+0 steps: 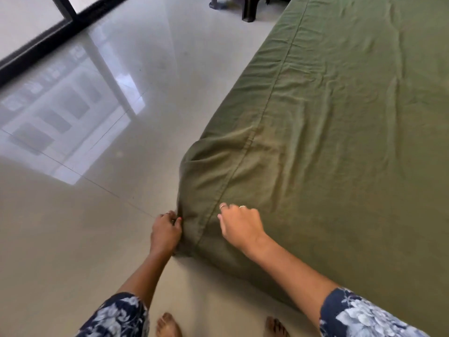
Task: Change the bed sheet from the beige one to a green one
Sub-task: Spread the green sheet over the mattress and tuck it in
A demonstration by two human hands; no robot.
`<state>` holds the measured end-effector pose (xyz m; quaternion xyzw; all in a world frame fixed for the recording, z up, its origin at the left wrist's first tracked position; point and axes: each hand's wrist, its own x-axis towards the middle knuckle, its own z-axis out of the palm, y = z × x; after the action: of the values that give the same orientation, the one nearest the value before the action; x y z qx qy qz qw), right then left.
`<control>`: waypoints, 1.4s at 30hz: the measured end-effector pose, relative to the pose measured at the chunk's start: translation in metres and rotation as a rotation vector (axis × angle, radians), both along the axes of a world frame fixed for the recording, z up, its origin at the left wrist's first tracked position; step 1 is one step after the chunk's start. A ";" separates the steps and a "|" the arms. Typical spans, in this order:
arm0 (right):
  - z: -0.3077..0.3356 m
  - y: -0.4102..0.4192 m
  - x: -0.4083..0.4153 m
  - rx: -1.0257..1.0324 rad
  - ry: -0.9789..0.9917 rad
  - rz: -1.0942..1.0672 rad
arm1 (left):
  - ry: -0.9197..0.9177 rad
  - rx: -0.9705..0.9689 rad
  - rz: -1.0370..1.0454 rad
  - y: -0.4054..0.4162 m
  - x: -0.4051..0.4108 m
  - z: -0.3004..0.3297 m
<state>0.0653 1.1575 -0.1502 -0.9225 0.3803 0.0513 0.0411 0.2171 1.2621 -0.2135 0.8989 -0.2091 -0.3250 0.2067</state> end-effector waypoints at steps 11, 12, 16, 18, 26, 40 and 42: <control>0.023 -0.002 0.053 0.189 0.175 0.004 | -0.445 0.052 -0.507 0.056 0.040 0.037; 0.027 0.000 0.055 0.207 0.202 -0.002 | -0.449 0.100 -0.617 0.058 0.048 0.040; 0.057 0.004 0.062 0.267 0.222 -0.092 | -0.184 0.480 -0.950 0.036 0.102 0.081; 0.079 0.006 0.063 0.294 0.195 -0.181 | -0.156 0.589 -1.082 0.022 0.127 0.115; 0.163 -0.025 0.067 0.440 0.016 -0.499 | -0.238 0.252 -1.141 -0.102 0.132 0.261; 0.264 -0.176 0.129 0.374 -0.322 -0.628 | -0.468 0.280 -1.422 -0.298 0.215 0.417; 0.278 -0.209 0.139 0.337 -0.310 -0.604 | -0.500 0.268 -1.449 -0.333 0.221 0.425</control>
<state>0.2043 0.9484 0.1279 -0.7460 0.6106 -0.0416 0.2626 0.4379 0.9293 0.2110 0.6020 -0.7436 -0.1893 -0.2210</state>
